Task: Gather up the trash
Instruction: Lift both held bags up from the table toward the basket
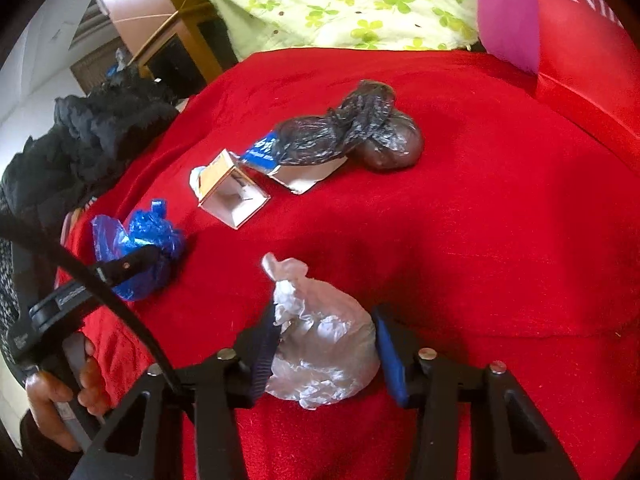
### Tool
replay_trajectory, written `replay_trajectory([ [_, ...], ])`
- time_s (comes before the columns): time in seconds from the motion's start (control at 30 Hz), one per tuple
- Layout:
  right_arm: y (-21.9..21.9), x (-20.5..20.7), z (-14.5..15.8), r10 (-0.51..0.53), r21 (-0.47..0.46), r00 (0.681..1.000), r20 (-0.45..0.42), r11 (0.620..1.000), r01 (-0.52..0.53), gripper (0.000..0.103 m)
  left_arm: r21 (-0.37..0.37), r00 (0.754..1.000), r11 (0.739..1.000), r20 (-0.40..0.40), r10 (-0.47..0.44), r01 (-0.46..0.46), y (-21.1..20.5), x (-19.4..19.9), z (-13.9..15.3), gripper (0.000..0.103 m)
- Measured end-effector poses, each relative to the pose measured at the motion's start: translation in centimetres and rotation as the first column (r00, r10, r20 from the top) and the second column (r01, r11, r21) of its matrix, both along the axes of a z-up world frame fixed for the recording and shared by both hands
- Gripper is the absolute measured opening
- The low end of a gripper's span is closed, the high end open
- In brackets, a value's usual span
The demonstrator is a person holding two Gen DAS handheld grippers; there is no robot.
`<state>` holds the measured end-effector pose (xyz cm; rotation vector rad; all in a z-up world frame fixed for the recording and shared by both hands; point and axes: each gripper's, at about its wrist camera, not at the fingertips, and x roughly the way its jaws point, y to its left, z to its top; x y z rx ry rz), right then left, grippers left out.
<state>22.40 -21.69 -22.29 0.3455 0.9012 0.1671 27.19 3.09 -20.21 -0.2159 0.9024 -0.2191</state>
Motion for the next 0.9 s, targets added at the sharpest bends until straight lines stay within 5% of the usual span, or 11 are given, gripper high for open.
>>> replay_trajectory([
  [0.13,0.1,-0.3,0.3,0.013,-0.003,1.0,0.017,1.0,-0.013,0.044,0.007,1.0,1.0,0.022,-0.016,0.016,-0.4,-0.1,0.2,0.042],
  [0.6,0.8,-2.7,4.6,0.055,-0.023,0.981,0.187,0.998,-0.052,0.044,0.085,0.972,0.994,0.22,-0.081,0.063,-1.7,-4.0,4.4,0.041],
  [0.9,-1.3,-5.1,7.0,0.035,-0.035,0.96,0.277,0.999,-0.026,0.044,0.249,0.923,0.965,0.346,-0.167,0.081,-6.6,-8.7,8.9,0.041],
])
